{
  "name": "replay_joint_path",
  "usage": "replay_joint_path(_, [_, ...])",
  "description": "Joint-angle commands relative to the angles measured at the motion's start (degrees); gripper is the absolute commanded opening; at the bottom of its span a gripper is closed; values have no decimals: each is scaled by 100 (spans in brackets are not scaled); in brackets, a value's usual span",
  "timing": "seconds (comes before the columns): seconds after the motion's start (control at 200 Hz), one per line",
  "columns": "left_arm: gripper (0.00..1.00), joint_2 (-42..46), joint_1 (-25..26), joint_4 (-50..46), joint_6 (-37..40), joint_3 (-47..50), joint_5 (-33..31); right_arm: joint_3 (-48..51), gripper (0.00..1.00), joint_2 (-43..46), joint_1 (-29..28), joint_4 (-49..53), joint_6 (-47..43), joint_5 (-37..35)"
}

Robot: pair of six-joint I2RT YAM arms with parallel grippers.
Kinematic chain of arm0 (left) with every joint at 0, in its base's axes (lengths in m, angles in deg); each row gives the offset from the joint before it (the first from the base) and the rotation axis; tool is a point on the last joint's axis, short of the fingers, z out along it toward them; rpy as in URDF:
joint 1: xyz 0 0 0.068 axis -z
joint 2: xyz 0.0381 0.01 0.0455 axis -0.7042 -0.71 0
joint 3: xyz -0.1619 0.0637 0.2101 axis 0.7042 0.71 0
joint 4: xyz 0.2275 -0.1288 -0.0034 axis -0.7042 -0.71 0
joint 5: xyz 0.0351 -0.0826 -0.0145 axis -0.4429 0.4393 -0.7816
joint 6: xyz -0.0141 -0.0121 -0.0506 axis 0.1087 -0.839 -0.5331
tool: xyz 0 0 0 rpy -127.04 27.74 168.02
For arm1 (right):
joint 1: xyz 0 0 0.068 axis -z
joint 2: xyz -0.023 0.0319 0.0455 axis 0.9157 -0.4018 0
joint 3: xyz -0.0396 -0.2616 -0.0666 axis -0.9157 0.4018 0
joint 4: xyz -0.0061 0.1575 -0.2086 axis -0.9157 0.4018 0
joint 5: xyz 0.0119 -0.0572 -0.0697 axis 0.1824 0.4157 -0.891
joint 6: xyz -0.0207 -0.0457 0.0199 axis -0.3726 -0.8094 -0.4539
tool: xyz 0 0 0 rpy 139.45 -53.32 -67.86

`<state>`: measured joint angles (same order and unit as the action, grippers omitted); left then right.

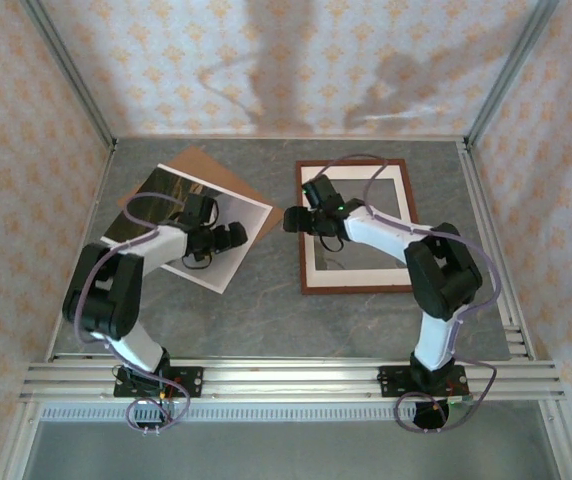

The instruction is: Put the photo into the frame

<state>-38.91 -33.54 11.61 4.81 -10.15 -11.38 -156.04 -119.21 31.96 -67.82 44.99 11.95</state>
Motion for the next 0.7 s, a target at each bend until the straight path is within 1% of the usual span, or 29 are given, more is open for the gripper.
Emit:
replay_joint_path(0.0, [96, 602, -25, -447, 291, 263, -392, 186, 78, 324, -32, 90, 5, -38])
replay_joint_path(0.105, [96, 1223, -141, -595, 273, 426, -755, 193, 77, 318, -210, -83, -17, 160])
replay_joint_path(0.195, [96, 1626, -323, -318, 82, 624, -1087, -89, 77, 79, -446, -159, -135, 258])
replay_joint_path(0.26, [96, 1647, -580, -53, -92, 679, -1186, -444, 77, -222, -586, -120, -201, 252])
replay_joint_path(0.33, [96, 1351, -749, 169, -316, 510, -998, -784, 77, -584, -669, -169, -211, 345])
replay_joint_path(0.4, [95, 894, -751, 162, -306, 95, -669, -1107, 77, -909, -720, -319, -124, 613])
replay_joint_path(0.501, [94, 337, -728, 312, -342, -327, -434, -1500, 76, -1274, -804, -434, 41, 933])
replay_joint_path(0.586, [93, -65, -618, 460, -258, -666, -286, -1552, 76, -1321, -819, -431, 152, 779])
replay_joint_path(0.696, [93, -655, -270, 407, -164, -1210, -278, -1207, 75, -1066, -795, -390, 127, 216])
